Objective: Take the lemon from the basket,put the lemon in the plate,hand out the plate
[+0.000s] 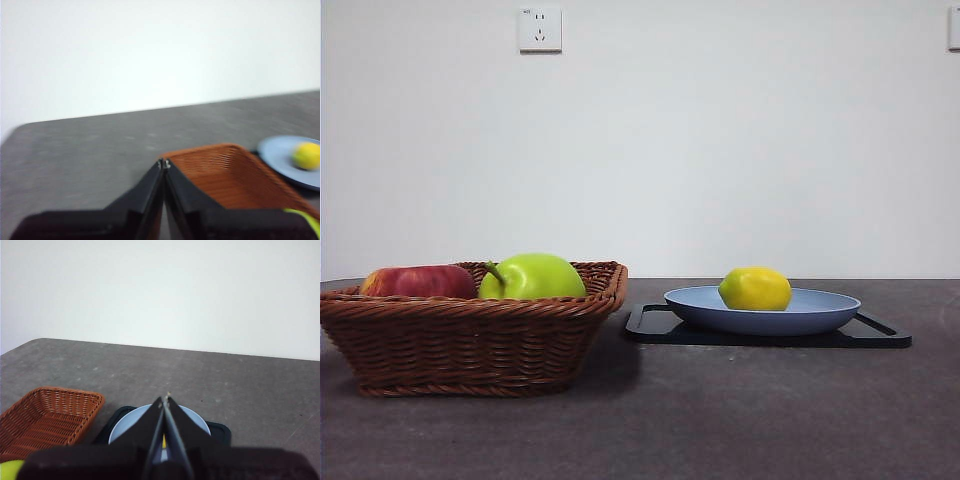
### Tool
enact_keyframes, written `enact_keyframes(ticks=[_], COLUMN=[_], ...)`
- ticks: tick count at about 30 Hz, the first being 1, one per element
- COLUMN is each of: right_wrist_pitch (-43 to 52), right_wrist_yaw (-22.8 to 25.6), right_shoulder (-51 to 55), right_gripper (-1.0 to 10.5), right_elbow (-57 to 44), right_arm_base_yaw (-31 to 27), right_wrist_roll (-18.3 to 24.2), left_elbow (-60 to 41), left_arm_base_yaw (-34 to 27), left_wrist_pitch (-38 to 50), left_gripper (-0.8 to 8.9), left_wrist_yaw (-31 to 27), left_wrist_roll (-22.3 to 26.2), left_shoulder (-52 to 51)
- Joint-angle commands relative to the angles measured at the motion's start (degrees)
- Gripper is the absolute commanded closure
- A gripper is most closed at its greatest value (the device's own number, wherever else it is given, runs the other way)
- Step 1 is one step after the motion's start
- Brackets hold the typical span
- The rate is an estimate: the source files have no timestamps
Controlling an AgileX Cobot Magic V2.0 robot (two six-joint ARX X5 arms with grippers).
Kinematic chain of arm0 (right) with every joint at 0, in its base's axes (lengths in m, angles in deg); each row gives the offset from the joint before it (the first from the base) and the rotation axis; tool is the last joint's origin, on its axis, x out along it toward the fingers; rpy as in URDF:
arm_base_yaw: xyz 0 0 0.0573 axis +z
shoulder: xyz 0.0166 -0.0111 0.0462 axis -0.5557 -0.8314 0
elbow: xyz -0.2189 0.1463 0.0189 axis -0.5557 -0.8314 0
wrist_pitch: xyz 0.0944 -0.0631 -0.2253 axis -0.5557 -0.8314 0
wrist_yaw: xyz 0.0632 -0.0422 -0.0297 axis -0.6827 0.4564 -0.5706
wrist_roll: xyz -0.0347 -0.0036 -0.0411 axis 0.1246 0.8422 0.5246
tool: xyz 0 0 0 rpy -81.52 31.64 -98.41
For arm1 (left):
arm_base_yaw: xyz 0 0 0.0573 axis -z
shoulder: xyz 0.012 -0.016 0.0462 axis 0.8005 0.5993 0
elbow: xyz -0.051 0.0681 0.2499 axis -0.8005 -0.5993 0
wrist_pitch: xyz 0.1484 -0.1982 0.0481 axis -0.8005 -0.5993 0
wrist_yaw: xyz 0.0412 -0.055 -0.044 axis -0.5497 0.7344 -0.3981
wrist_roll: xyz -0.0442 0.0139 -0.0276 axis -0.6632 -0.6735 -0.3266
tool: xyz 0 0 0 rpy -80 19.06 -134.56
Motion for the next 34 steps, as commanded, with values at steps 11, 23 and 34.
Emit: enact_keyframes(ticks=[11,23,34], right_wrist_pitch=[0.5,0.5,0.5], right_wrist_yaw=[0.3,0.3,0.3], right_shoulder=[0.0,0.0,0.0], right_gripper=[9.4,9.4,9.4], right_elbow=[0.3,0.3,0.3], right_arm_base_yaw=[0.4,0.4,0.4], right_wrist_roll=[-0.7,-0.7,-0.7], left_elbow=[-19.1,-23.7,-23.7], left_arm_base_yaw=[-12.5,-14.1,-14.1], left_wrist_pitch=[9.7,10.5,10.5], left_gripper=[8.05,8.05,8.05], left_wrist_yaw=[1.6,1.7,1.6], left_wrist_roll=[-1.2,-3.3,-3.3], left_shoulder=[-5.4,-5.4,-5.3])
